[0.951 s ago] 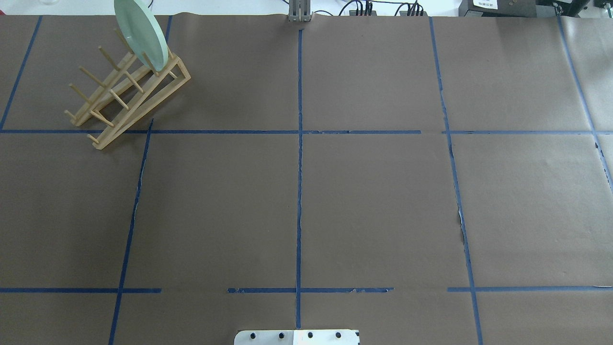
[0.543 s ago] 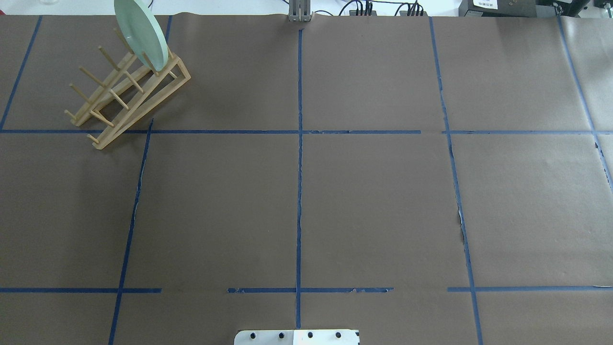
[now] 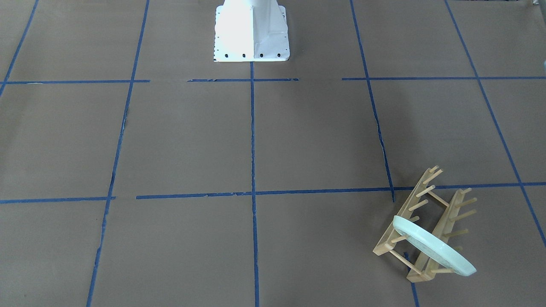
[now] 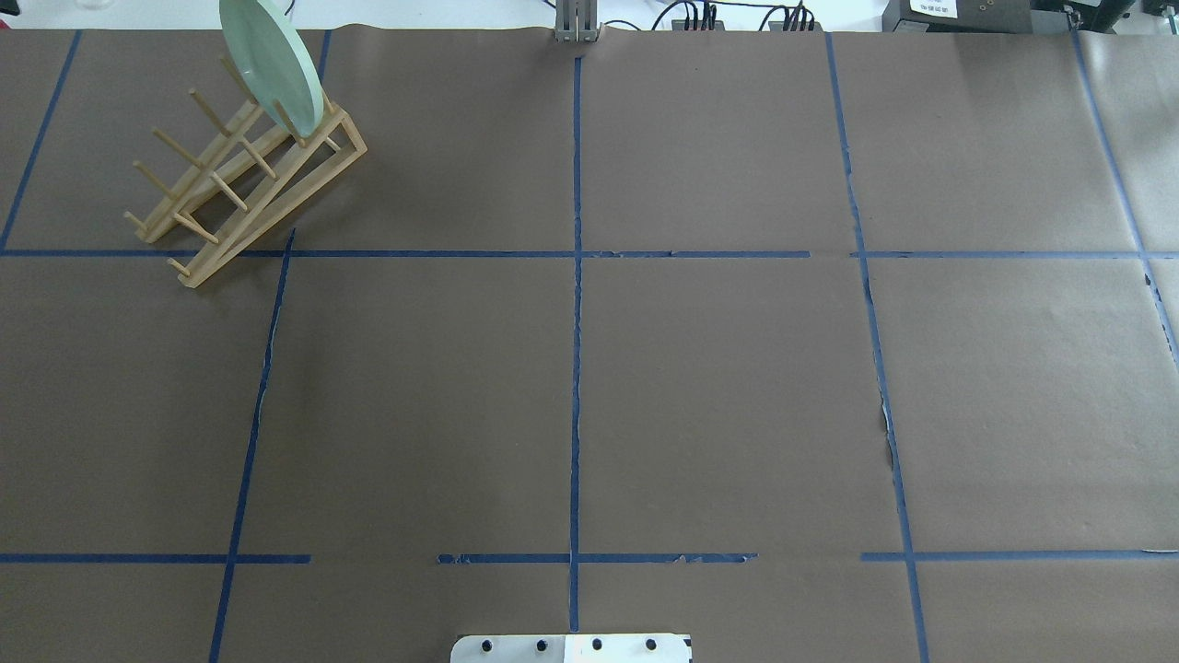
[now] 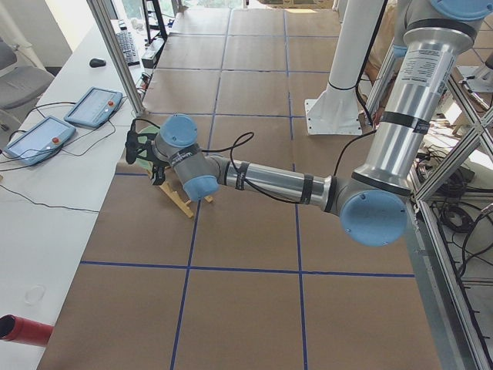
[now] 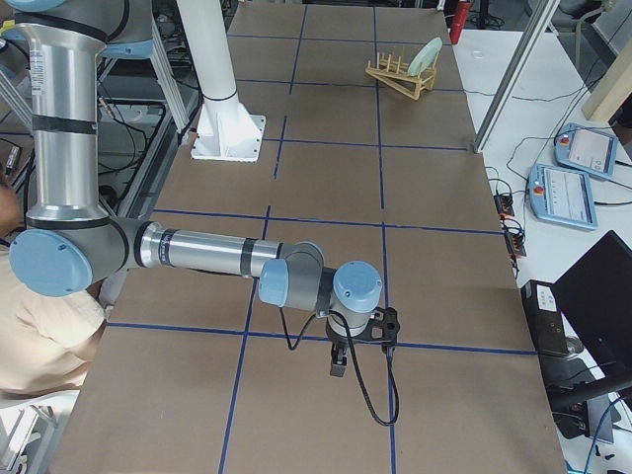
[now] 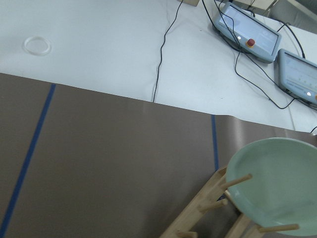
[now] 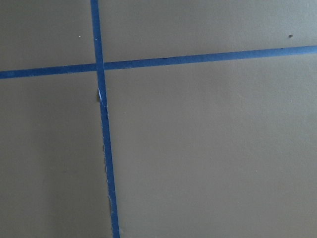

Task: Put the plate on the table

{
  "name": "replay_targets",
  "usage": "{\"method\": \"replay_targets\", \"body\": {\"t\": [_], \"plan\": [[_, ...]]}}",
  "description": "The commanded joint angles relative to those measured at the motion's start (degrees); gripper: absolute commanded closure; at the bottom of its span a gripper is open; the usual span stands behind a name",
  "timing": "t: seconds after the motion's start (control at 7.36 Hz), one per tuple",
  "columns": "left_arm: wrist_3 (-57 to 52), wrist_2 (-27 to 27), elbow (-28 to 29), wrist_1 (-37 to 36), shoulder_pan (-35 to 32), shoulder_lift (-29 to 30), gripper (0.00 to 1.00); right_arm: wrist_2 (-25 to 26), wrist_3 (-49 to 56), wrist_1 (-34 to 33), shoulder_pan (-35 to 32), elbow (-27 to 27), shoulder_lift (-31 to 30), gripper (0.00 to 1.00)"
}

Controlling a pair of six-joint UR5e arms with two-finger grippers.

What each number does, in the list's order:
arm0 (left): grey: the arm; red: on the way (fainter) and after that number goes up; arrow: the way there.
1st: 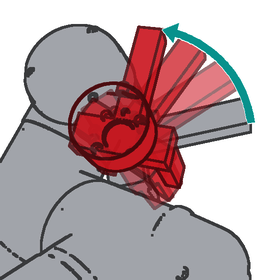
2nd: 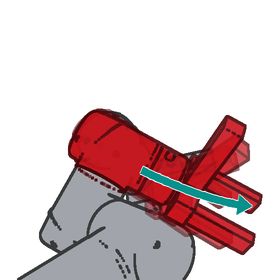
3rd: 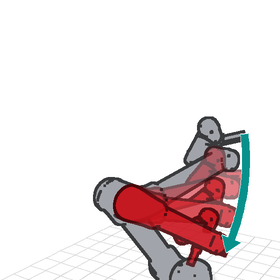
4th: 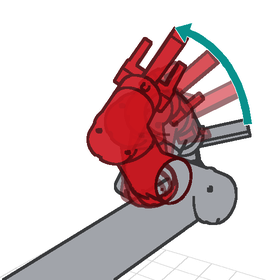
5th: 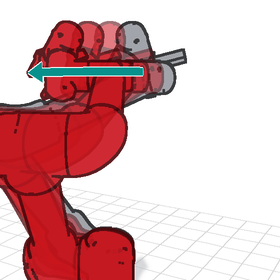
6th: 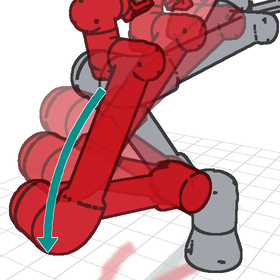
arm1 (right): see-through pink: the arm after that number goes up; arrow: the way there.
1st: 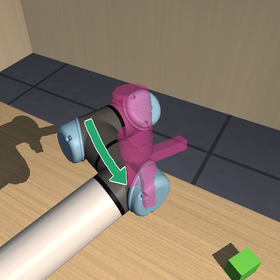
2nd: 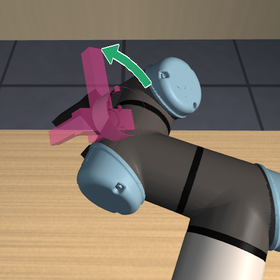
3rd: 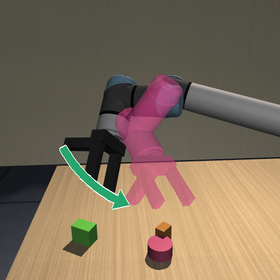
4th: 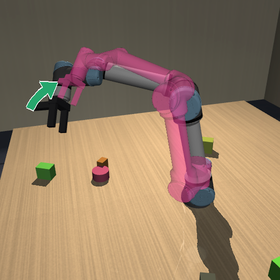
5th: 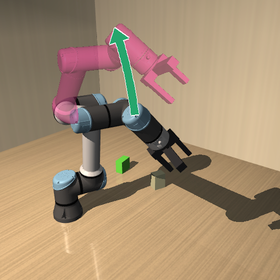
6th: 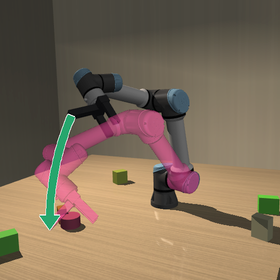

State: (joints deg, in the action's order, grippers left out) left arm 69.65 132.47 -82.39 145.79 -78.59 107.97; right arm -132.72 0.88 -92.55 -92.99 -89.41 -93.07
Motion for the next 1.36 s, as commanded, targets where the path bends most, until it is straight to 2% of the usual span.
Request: {"method": "replay_targets", "body": {"t": [0.0, 0.14, 0.27, 0.41, 0.68, 0.95, 1.09, 1.22], "plan": [[20.1, -6.1, 6.1, 7.4, 6.1, 7.9, 0.0, 0.0, 0.0, 0.0, 0.0, 0.0, 0.0, 0.0], [29.3, -7.0, 7.8, 12.0, 7.0, 8.0, 0.1, 0.0, 0.0, 0.0, 0.0, 0.0, 0.0, 0.0], [38.3, -12.8, 9.9, 14.4, 8.3, 9.3, 0.12, 0.0, 0.0, 0.0, 0.0, -0.1, 0.0, 0.0], [43.2, -15.5, 13.3, 14.5, 9.8, 12.0, 0.13, 0.0, 0.0, 0.0, 0.0, -0.1, 0.0, 0.0], [47.1, -18.2, 17.2, 14.4, 13.2, 15.2, 0.22, 0.0, 0.0, 0.0, 0.0, -0.1, 0.0, 0.0], [47.1, -18.7, 17.9, 14.4, 13.7, 15.6, 0.29, 0.0, 0.0, 0.0, 0.0, -0.1, 0.0, 0.0], [47.2, -18.7, 17.9, 14.4, 13.7, 15.7, 0.45, 0.0, 0.0, 0.0, 0.0, -0.1, 0.0, 0.0], [47.2, -18.7, 17.7, 14.5, 13.6, 15.6, 0.66, 0.0, 0.0, 0.0, 0.0, -0.1, 0.0, 0.0]]}}
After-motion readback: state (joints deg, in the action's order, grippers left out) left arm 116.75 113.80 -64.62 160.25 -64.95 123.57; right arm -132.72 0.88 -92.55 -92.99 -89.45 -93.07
